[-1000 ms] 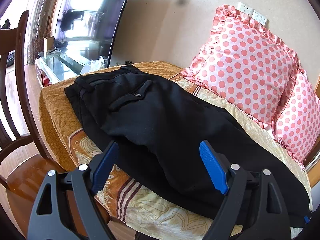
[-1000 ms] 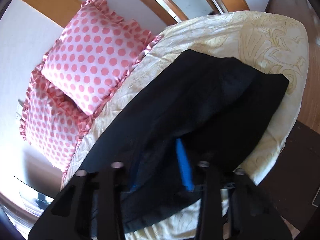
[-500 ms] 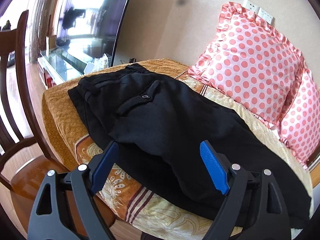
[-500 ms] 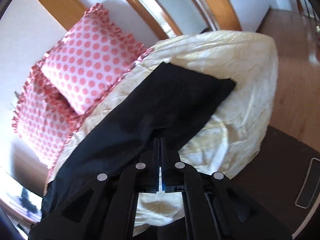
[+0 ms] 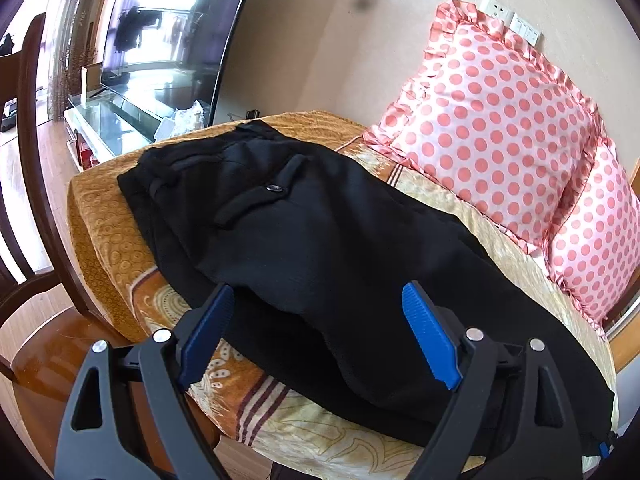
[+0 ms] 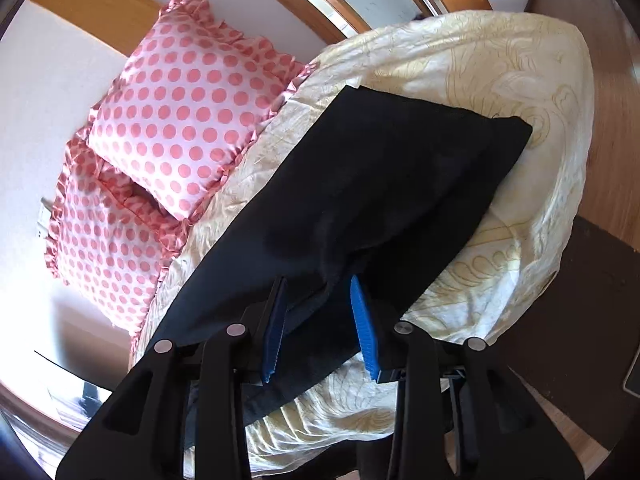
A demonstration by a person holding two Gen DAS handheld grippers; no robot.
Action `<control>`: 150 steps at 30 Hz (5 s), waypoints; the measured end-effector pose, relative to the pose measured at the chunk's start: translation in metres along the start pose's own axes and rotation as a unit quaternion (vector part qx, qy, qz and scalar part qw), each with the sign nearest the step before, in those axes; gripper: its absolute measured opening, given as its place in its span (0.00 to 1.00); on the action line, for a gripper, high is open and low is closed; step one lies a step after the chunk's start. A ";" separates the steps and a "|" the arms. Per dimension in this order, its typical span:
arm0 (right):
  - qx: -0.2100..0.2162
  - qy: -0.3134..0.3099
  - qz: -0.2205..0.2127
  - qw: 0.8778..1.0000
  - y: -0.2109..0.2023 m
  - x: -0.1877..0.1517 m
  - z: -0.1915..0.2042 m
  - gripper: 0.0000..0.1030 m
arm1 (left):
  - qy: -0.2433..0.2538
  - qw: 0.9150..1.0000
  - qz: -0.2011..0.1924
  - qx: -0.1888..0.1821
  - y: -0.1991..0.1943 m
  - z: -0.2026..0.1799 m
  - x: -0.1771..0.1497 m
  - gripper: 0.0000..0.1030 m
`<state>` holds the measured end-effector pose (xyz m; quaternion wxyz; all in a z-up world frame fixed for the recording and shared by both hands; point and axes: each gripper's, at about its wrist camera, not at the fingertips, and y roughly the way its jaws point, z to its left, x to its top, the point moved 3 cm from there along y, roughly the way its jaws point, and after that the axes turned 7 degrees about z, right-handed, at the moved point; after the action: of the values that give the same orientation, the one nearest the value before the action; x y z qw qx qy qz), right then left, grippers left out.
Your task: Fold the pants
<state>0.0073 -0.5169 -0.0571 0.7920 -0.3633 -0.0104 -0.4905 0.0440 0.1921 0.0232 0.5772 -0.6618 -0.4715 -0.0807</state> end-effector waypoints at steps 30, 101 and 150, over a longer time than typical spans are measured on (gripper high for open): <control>-0.126 -0.092 -0.070 0.985 0.001 -0.015 0.016 0.03 | -0.054 0.997 0.046 -0.044 0.017 0.023 0.015 0.84; -0.125 -0.434 -0.005 0.892 0.064 -0.083 0.132 0.38 | 0.356 0.911 0.076 -0.195 0.012 -0.204 -0.116 0.75; -0.260 -0.176 -0.123 0.941 -0.020 0.035 -0.031 0.41 | 0.373 0.912 0.048 -0.165 0.016 -0.184 -0.129 0.98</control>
<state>-0.0006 -0.5674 -0.0553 0.5890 -0.6334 -0.0664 -0.4975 0.0658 -0.0295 -0.0127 0.5969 -0.6909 -0.1698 -0.3708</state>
